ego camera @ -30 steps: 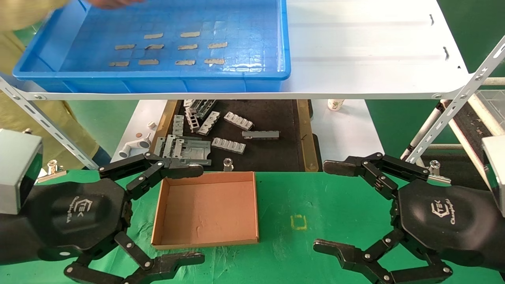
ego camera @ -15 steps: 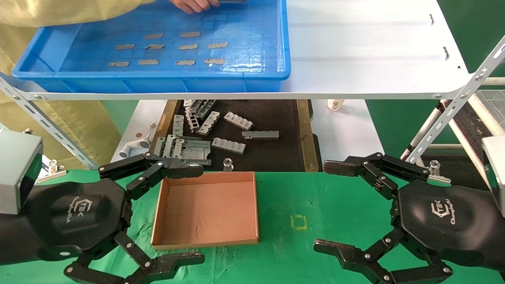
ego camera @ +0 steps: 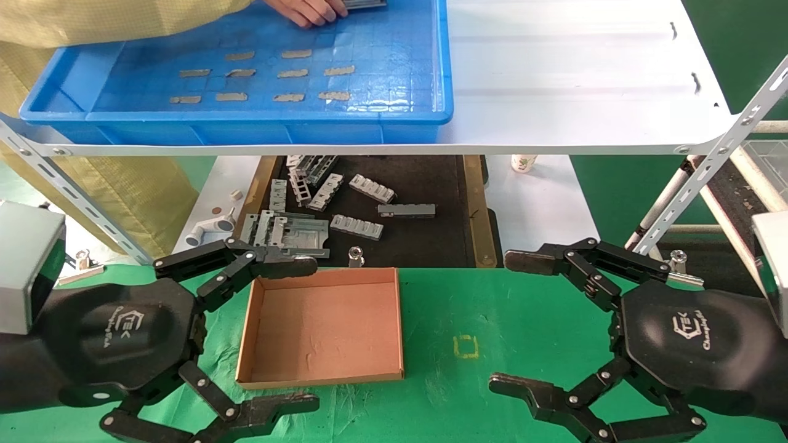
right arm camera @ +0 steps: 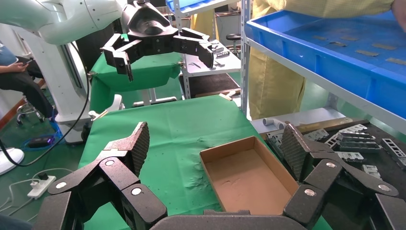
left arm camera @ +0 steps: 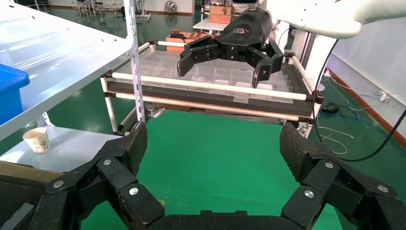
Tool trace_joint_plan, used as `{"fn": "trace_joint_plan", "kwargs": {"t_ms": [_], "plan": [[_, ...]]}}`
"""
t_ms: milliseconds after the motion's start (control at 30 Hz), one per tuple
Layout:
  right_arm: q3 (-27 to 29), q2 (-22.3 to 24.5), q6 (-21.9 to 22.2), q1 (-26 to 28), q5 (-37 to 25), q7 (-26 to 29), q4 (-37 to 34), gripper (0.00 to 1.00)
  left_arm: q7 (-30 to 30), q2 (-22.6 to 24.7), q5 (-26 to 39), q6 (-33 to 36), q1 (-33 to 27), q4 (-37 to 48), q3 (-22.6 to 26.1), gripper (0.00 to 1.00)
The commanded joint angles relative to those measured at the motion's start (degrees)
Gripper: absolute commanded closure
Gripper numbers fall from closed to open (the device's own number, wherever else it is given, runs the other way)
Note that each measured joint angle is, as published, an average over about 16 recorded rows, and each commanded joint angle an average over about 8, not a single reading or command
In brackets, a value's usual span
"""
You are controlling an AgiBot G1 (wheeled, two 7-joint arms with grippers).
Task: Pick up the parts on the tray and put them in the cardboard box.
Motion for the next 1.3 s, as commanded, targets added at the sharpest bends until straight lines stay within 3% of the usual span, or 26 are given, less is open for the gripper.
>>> {"fn": "trace_joint_plan", "kwargs": {"t_ms": [33, 1300], "plan": [[0.0, 0.0, 0.0, 0.0, 0.0, 0.0, 0.0, 0.00, 0.0, 0.0, 0.0, 0.0, 0.0, 0.0, 0.0, 0.00], [0.0, 0.0, 0.0, 0.0, 0.0, 0.0, 0.0, 0.00, 0.0, 0.0, 0.0, 0.0, 0.0, 0.0, 0.0, 0.00]]}}
